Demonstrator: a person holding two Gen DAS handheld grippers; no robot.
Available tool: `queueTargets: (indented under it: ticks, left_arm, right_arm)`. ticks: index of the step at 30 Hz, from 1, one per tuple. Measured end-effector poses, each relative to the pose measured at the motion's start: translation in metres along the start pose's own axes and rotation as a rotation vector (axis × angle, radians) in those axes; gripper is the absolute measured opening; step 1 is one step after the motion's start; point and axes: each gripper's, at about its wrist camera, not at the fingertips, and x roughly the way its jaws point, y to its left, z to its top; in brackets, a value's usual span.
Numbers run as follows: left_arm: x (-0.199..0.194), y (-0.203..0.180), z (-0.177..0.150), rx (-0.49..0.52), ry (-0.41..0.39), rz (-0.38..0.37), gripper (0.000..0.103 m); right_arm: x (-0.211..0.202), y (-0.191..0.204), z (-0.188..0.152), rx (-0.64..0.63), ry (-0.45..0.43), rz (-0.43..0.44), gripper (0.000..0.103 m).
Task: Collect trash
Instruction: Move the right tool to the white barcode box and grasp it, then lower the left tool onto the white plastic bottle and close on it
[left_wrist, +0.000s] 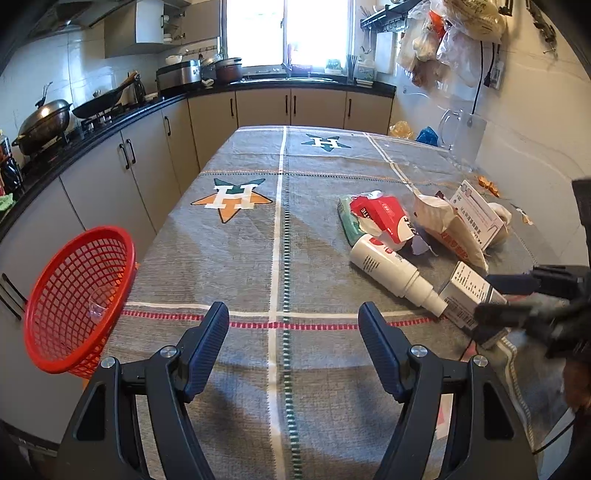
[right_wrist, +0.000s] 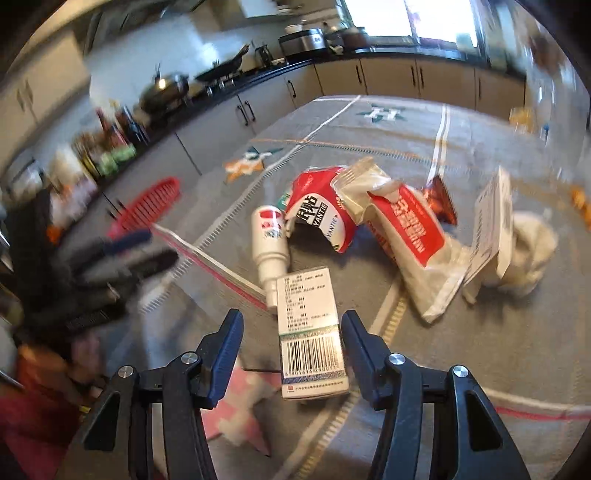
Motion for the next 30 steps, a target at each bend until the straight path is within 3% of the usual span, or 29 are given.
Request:
queueTargets:
  ticks: [2,3,4,12,19,21,23,30]
  left_arm:
    - [0.001,0.000,0.004,-0.015,0.012,-0.027,0.072]
    - [0.001,-0.001,0.005,-0.023,0.018,-0.041,0.072]
    - [0.003,-0.003,0.008,-0.033,0.027,-0.059,0.072]
    - [0.033,-0.026,0.027,-0.170,0.153,-0.149,0.072]
    - [0.063,-0.052,0.040,-0.229,0.211,-0.104,0.071]
    - [0.072,-0.057,0.040,-0.217,0.228,-0.077,0.057]
    - [0.080,-0.060,0.040,-0.204,0.250,-0.071,0.049]
    - [0.071,-0.058,0.032,-0.091,0.234,-0.032,0.036]
  right_arm:
    - [0.004,0.004,-0.003,-0.028,0.010,-0.044,0.058]
    - [0.007,0.005,-0.005,-0.030,0.016,-0.076,0.044]
    - [0.007,0.004,-0.006,-0.030,0.021,-0.092,0.039]
    - [-0.027,-0.018,-0.020,0.089,-0.109,-0.103,0.039]
    - [-0.053,-0.037,-0.036,0.179,-0.172,-0.070,0.039]
    - [-0.058,-0.040,-0.041,0.189,-0.179,-0.067,0.039]
    - [-0.061,-0.042,-0.045,0.197,-0.185,-0.054,0.040]
    - [-0.065,-0.045,-0.053,0.205,-0.196,-0.029,0.040]
